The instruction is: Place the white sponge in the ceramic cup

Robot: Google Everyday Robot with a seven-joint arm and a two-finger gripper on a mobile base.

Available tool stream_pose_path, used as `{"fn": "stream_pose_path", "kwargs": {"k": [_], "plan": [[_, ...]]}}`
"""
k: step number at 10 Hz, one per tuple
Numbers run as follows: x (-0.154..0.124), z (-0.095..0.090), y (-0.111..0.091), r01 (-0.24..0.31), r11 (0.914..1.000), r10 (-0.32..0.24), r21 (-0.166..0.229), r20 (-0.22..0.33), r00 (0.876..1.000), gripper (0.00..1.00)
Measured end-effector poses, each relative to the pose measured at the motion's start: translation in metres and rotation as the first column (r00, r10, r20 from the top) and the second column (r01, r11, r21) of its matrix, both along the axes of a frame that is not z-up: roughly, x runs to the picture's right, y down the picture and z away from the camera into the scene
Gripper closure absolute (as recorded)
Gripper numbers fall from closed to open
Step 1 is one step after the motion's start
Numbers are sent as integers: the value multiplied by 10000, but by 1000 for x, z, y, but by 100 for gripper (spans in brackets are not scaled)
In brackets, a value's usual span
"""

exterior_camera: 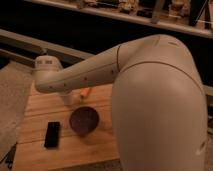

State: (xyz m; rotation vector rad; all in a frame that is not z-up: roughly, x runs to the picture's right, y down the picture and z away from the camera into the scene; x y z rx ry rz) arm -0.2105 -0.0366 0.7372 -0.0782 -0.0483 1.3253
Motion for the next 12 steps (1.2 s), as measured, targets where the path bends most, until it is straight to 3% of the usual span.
{"fn": "stream_pose_path", "kwargs": {"k": [4, 6, 8, 10, 12], "plan": [[0, 1, 1, -8, 10000, 8, -34, -2, 10000, 100], [-5, 8, 24, -18, 9971, 11, -761, -97, 10000, 100], [-25, 9, 53, 253, 9838, -234, -1776, 126, 9996, 100], [-33, 11, 54, 402, 9772, -364, -2087, 220, 9991, 100], [-35, 10, 44, 415, 9768, -365, -2101, 274, 9990, 100]]}}
